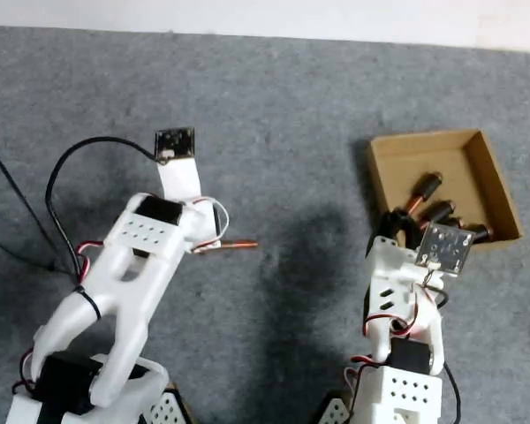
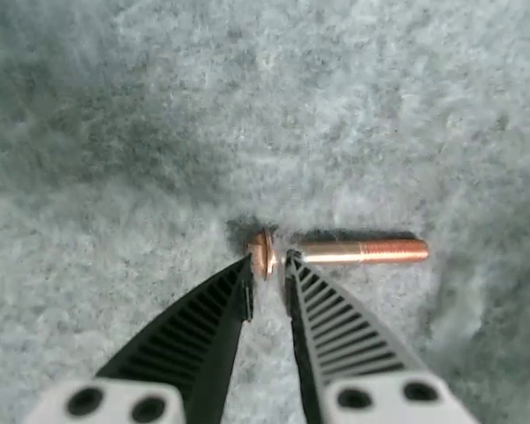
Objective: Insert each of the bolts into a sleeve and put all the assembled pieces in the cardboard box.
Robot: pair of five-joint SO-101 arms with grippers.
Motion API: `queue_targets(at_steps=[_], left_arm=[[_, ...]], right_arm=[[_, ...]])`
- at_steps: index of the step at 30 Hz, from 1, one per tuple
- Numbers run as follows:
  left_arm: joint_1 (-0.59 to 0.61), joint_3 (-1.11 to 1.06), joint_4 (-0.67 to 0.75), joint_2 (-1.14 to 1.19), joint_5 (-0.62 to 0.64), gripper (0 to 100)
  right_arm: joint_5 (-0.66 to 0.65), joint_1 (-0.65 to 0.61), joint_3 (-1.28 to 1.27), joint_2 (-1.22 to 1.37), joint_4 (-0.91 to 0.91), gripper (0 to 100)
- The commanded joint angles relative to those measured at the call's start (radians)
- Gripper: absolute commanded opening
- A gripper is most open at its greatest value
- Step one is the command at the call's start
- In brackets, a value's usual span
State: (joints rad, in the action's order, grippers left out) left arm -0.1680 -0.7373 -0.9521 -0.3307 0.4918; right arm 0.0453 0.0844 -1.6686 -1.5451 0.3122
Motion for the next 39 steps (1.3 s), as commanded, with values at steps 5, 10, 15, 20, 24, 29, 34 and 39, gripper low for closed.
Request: queue_targets(at_steps=[5, 10, 15, 20, 24, 29, 34, 39], left_arm=[[0.170, 0.004, 0.086, -0.042, 0.196, 8], [0.228, 0.004, 0.086, -0.039, 0.302, 8], [0.226, -0.018, 0.089, -0.041, 0.302, 8], [0.194, -0.027, 0.089, -0.042, 0.302, 8], [0.202, -0.022, 0.089, -0.042, 0.307, 8], [0.197, -0.021, 0.089, -0.042, 0.308, 7], [0.197, -0.024, 0.091, -0.041, 0.396, 7], [0.182, -0.096, 0.244, -0.030, 0.525, 7]], right_arm=[[-0.012, 0.012, -0.012, -0.016, -0.028, 0.6], [-0.012, 0.012, -0.012, -0.016, -0.028, 0.6], [-0.012, 0.012, -0.012, -0.016, -0.028, 0.6], [-0.012, 0.012, -0.012, -0.016, -0.028, 0.6], [-0.012, 0.012, -0.012, -0.016, -0.028, 0.6], [-0.012, 0.012, -0.012, -0.016, -0.028, 0.6], [-0.012, 0.012, -0.012, -0.016, -0.028, 0.6], [-0.012, 0.012, -0.012, -0.016, -0.028, 0.6]])
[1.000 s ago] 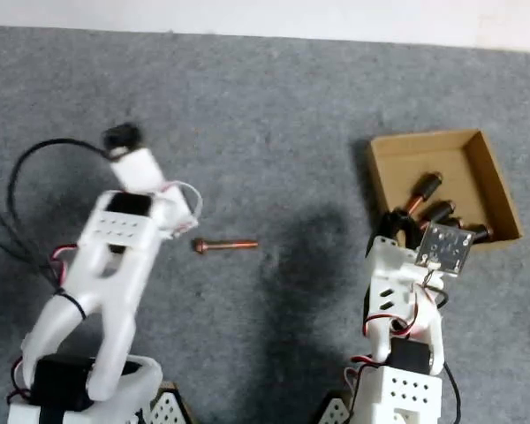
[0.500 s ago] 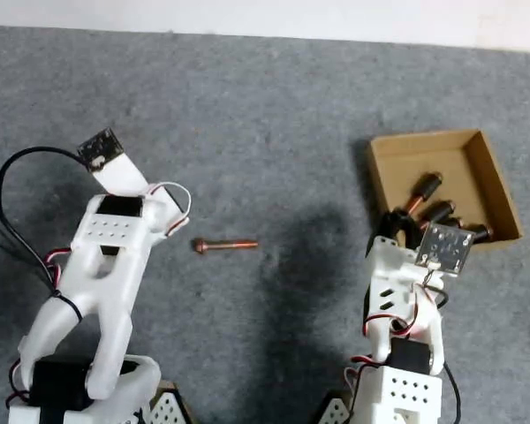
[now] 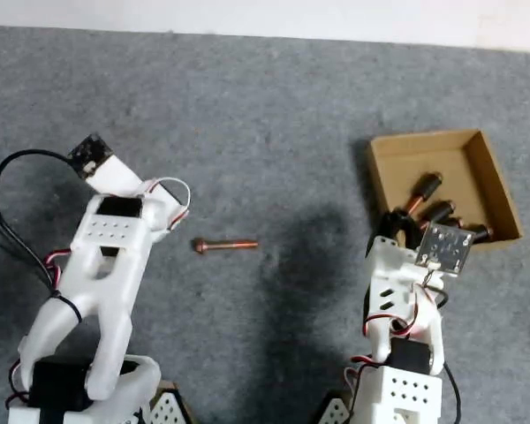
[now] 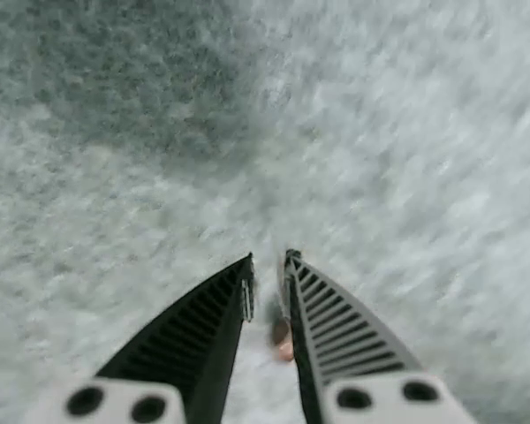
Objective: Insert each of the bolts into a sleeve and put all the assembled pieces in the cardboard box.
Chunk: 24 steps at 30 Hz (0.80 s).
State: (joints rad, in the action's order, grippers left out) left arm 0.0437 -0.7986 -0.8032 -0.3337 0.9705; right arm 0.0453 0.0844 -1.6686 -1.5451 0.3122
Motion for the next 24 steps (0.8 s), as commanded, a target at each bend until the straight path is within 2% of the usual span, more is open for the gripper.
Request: queue_targets(at_steps=[1, 4, 8, 14, 18, 24], left_arm=[[-0.051, -0.056, 0.132, -0.025, 0.041, 8], [-0.159, -0.114, 0.201, -0.031, 0.035, 8], [-0.305, -0.125, 0.210, -0.048, 0.034, 8], [-0.317, -0.157, 0.210, -0.065, 0.054, 8], [-0.383, -0.188, 0.210, -0.065, 0.052, 8], [-0.421, -0.193, 0.206, -0.062, 0.051, 8]], right_arm=[[-0.012, 0.012, -0.012, -0.016, -0.028, 0.6], [-0.012, 0.012, -0.012, -0.016, -0.028, 0.6], [-0.012, 0.012, -0.012, -0.016, -0.028, 0.6], [-0.012, 0.012, -0.012, -0.016, -0.028, 0.6], [-0.012, 0.012, -0.012, -0.016, -0.028, 0.6], [-0.012, 0.012, -0.012, -0.016, -0.028, 0.6]])
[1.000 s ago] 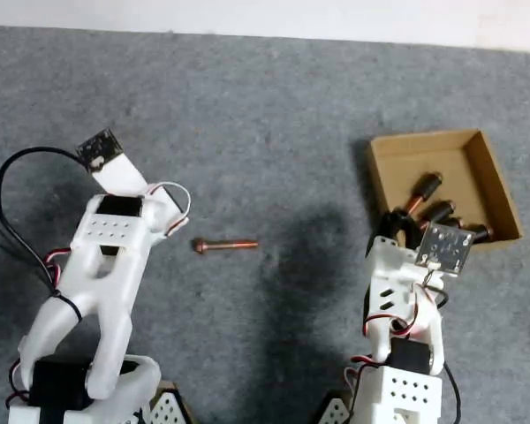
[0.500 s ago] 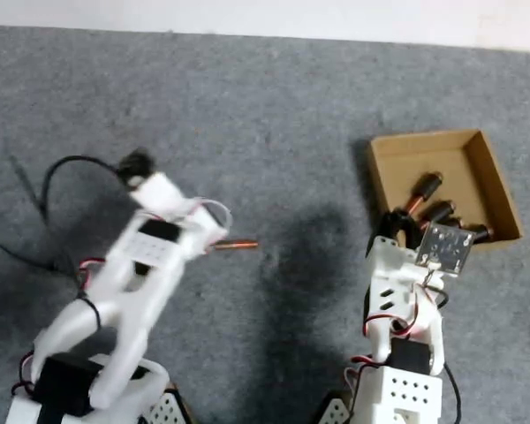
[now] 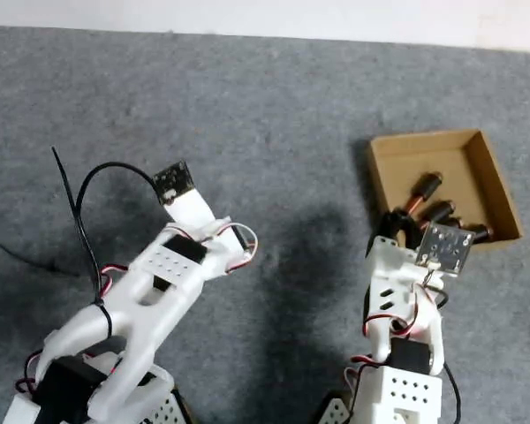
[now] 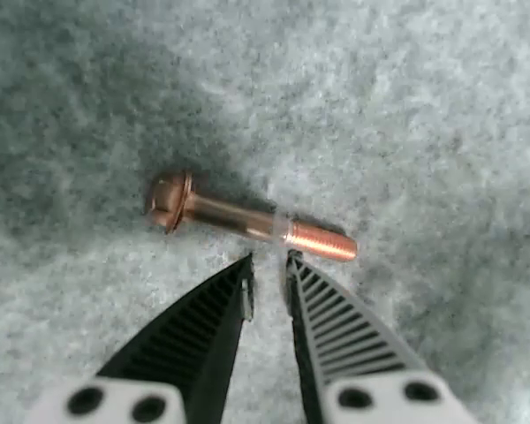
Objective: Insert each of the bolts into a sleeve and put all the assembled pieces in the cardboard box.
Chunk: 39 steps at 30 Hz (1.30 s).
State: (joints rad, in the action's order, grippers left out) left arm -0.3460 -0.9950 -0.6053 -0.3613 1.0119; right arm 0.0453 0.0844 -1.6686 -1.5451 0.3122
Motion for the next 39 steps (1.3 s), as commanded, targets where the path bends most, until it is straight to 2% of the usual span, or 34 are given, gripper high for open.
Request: queue_targets(at_steps=[1, 14, 24, 31, 39], left_arm=[[-0.038, 0.005, -0.003, -0.035, 0.009, 8], [0.008, 0.045, 0.006, 0.104, 0.012, 8], [0.025, 0.045, 0.015, 0.105, 0.012, 8], [0.139, 0.041, 0.110, 0.107, 0.009, 8], [0.114, 0.042, 0.110, 0.096, 0.009, 8]], right_arm=[[-0.012, 0.012, -0.012, -0.016, -0.028, 0.6], [-0.012, 0.012, -0.012, -0.016, -0.028, 0.6], [-0.012, 0.012, -0.012, -0.016, -0.028, 0.6], [-0.012, 0.012, -0.012, -0.016, -0.028, 0.7], [-0.012, 0.012, -0.012, -0.016, -0.028, 0.7]])
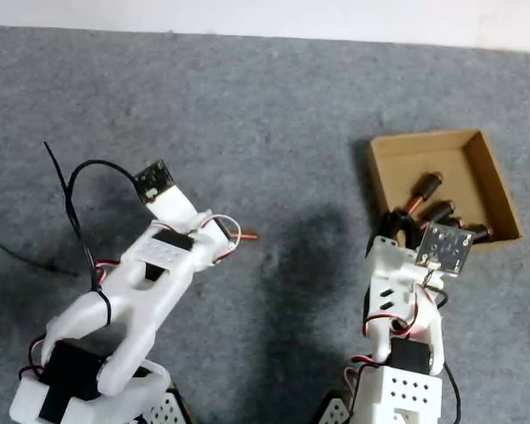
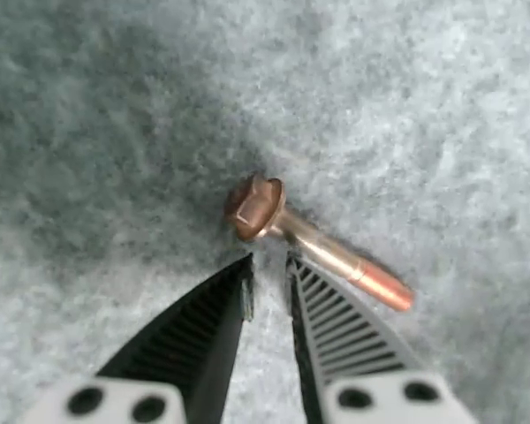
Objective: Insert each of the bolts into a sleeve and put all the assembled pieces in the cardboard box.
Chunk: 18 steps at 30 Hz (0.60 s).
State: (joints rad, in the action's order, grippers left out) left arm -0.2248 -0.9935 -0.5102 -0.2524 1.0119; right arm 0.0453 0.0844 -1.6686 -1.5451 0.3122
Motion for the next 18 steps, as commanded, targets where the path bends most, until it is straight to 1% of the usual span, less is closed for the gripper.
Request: queue_targets(at_steps=[1, 4, 8, 12, 14, 17, 18], left_arm=[[-0.007, 0.044, 0.015, -0.013, 0.009, 8], [-0.007, 0.045, 0.017, -0.015, 0.009, 8], [-0.007, 0.088, 0.014, -0.015, 0.009, 8], [-0.007, 0.097, 0.014, -0.015, 0.011, 9], [-0.007, 0.097, 0.014, -0.015, 0.011, 15], [-0.007, 0.097, 0.014, -0.015, 0.012, 27], [-0.007, 0.096, 0.014, -0.013, 0.014, 29]], right_arm=[[-0.012, 0.012, -0.012, -0.016, -0.028, 0.7], [-0.014, 0.012, -0.012, -0.016, -0.028, 0.7], [-0.066, 0.005, -0.013, -0.016, -0.028, 0.7], [-0.068, 0.005, -0.013, -0.016, -0.028, 0.7], [-0.068, 0.005, -0.013, -0.016, -0.028, 0.7], [-0.069, 0.005, -0.013, -0.016, -0.028, 0.7], [-0.069, 0.005, -0.013, -0.016, -0.028, 0.7]])
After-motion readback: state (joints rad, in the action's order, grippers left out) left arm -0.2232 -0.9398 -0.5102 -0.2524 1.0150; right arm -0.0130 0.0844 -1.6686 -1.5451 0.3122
